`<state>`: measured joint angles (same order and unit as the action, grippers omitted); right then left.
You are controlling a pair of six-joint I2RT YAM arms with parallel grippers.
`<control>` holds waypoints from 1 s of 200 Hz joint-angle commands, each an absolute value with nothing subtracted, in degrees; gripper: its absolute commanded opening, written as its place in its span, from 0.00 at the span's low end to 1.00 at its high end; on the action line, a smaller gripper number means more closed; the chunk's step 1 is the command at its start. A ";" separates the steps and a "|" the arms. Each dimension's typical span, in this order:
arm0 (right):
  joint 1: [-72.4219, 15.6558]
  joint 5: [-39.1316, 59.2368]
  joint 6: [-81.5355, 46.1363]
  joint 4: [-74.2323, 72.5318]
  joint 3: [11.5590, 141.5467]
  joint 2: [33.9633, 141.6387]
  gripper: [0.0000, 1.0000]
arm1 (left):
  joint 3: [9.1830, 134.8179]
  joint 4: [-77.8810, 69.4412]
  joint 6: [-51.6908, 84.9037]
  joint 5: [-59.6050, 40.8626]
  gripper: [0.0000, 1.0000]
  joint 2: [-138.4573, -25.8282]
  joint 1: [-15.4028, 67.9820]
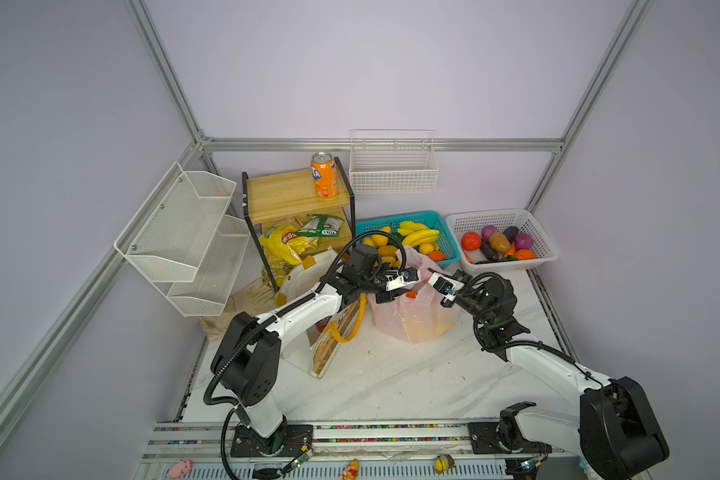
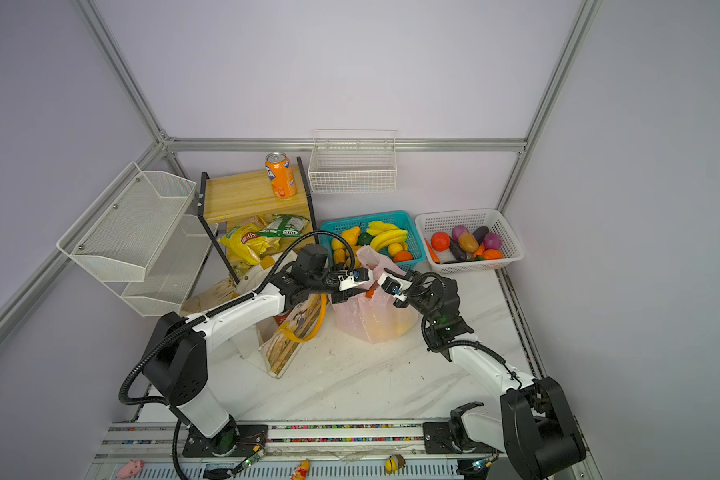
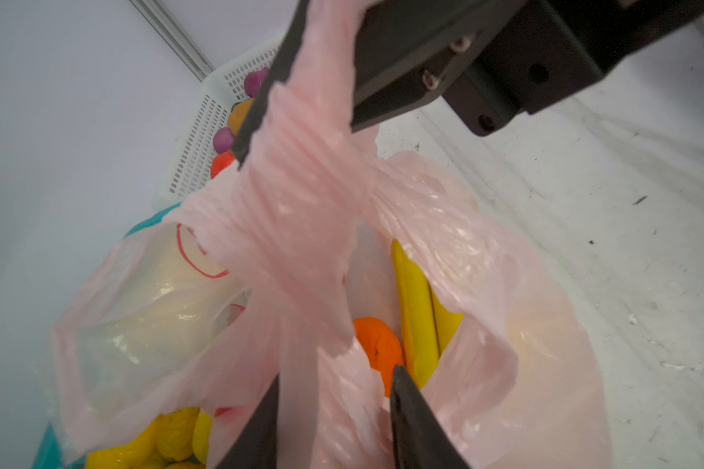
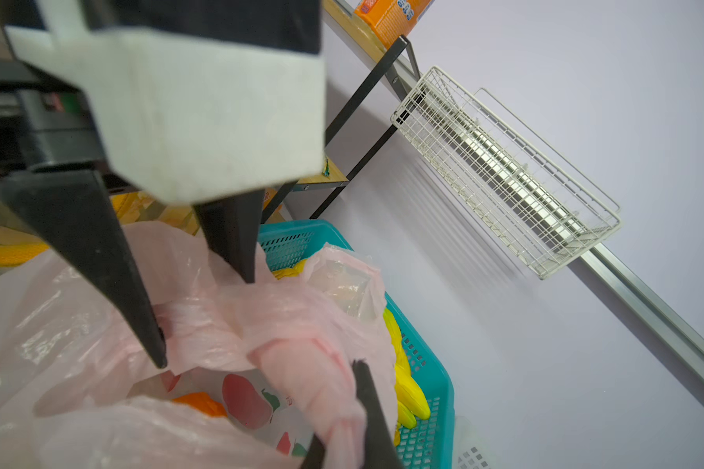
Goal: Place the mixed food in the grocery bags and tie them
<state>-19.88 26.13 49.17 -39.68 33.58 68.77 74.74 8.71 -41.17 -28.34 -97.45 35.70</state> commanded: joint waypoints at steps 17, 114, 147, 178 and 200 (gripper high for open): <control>-20.13 24.16 49.66 -43.52 32.33 66.95 0.00 | 78.30 6.26 -34.54 -29.75 0.12 -96.40 36.78; -19.97 24.80 51.84 -44.23 33.56 70.59 0.00 | 66.10 -9.61 -17.58 -29.25 0.00 -87.65 37.65; -19.98 25.37 49.86 -47.61 34.17 72.74 0.00 | 64.02 -10.04 -16.72 -29.10 0.00 -87.08 39.95; -20.02 28.42 47.25 -50.50 34.65 73.99 0.00 | 64.21 -10.27 -14.64 -28.92 0.00 -88.14 42.19; -19.90 28.78 46.92 -50.54 34.42 73.20 0.00 | 65.02 -10.37 -13.17 -28.92 0.01 -89.01 43.47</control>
<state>-19.90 26.72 48.40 -46.70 33.01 73.84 65.69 -6.74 -16.53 -27.07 -89.06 41.98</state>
